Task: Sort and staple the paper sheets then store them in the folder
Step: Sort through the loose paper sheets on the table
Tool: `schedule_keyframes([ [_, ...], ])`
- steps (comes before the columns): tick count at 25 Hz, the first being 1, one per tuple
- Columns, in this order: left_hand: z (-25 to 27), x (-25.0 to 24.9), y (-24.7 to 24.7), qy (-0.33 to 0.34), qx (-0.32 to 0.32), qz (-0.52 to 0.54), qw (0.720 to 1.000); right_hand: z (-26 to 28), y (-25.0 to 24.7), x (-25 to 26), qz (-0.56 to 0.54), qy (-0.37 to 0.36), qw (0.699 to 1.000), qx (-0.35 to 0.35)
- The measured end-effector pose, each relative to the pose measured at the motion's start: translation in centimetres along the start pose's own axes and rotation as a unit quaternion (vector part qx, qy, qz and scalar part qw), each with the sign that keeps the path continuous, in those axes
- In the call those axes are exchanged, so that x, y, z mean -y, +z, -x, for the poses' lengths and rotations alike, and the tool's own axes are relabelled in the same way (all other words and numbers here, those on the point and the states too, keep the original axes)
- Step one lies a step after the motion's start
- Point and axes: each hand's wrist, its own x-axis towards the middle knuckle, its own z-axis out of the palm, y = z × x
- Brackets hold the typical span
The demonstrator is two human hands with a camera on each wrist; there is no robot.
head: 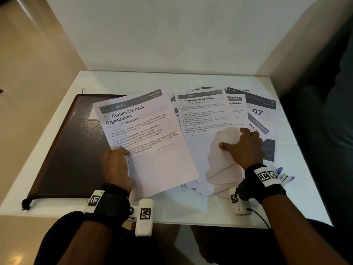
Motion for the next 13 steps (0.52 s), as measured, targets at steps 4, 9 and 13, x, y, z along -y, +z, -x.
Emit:
schedule_keyframes([
  [4,-1.3,0.6,-0.9,-0.028,0.0,0.036,0.999,-0.3,-0.8,-0.6,-0.137,0.031,0.99,0.014],
  [9,-1.7,0.8,-1.4,-0.052,0.033,0.08,0.995,0.2,-1.7,-0.3,-0.164,-0.041,0.985,-0.046],
  [13,-1.8,0.9,-0.9,-0.043,0.054,0.103,0.992,1.8,-4.0,0.5,-0.177,-0.084,0.973,-0.124],
])
